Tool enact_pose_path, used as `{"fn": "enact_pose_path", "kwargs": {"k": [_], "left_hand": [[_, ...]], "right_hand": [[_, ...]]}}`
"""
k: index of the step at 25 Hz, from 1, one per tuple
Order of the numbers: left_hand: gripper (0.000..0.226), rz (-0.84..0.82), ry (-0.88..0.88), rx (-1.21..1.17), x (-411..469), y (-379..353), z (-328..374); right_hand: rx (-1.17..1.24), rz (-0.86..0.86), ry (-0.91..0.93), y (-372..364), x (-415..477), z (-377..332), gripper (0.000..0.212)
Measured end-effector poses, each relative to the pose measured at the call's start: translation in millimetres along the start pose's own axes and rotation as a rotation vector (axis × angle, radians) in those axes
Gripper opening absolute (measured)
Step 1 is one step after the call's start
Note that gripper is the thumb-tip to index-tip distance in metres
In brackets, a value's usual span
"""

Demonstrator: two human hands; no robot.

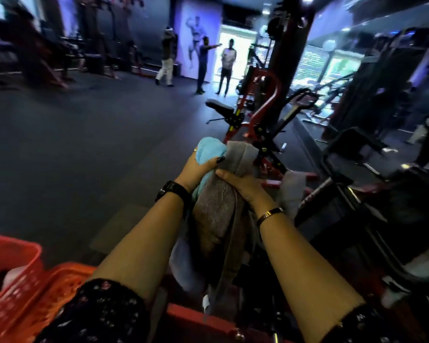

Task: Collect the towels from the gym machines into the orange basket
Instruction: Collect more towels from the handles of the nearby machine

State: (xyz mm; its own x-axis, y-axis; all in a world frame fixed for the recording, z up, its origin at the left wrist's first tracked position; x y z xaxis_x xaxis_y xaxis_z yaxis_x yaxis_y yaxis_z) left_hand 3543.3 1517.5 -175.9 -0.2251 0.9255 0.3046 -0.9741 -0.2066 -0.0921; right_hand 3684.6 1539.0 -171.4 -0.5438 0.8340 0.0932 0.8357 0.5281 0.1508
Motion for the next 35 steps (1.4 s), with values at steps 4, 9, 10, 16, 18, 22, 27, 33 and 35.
{"fn": "enact_pose_path", "kwargs": {"k": [4, 9, 10, 16, 18, 22, 27, 33, 35], "left_hand": [[0.072, 0.235, 0.006, 0.061, -59.6, 87.3, 7.8], [0.077, 0.444, -0.013, 0.123, -136.6, 188.6, 37.2], [0.078, 0.481, -0.016, 0.136, -153.5, 209.7, 44.7], [0.055, 0.650, -0.035, 0.186, -252.8, 339.8, 75.9], [0.054, 0.691, -0.021, 0.209, -286.2, 392.3, 87.7], [0.050, 0.731, -0.028, 0.238, -339.3, 491.4, 117.9], [0.052, 0.788, -0.053, 0.263, -376.8, 580.2, 142.6], [0.065, 0.825, -0.050, 0.281, -376.4, 673.6, 144.8], [0.075, 0.824, -0.035, 0.282, -362.5, 706.3, 137.5]], "right_hand": [[0.008, -0.220, 0.018, -91.9, 1.4, -1.7, 0.037], [0.034, -0.395, 0.032, -208.4, -9.2, -13.5, 0.027], [0.046, -0.423, 0.032, -234.2, -13.1, -17.2, 0.024], [0.144, -0.579, 0.076, -399.0, -38.6, -30.3, 0.029], [0.181, -0.607, 0.104, -461.3, -49.4, -39.1, 0.035], [0.216, -0.644, 0.100, -576.0, -63.5, -59.4, 0.041], [0.253, -0.707, 0.090, -678.5, -59.4, -74.6, 0.059], [0.324, -0.752, 0.096, -769.9, -20.9, -76.1, 0.073], [0.346, -0.752, 0.101, -797.1, 6.0, -70.1, 0.071]]}}
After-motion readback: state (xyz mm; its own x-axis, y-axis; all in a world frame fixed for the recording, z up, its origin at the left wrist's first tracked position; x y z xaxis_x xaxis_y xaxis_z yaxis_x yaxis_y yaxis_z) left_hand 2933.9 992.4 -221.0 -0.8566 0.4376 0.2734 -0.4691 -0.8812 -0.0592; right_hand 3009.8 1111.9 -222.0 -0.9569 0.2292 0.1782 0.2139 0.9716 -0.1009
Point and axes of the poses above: each hand's wrist, its own x-axis towards the middle knuckle, its own y-axis out of the back of the hand, z = x × y, the point moved 3 cm from there along x, towards the middle knuckle, and after that the axes turned 4 degrees about x, right-handed, at the moved point
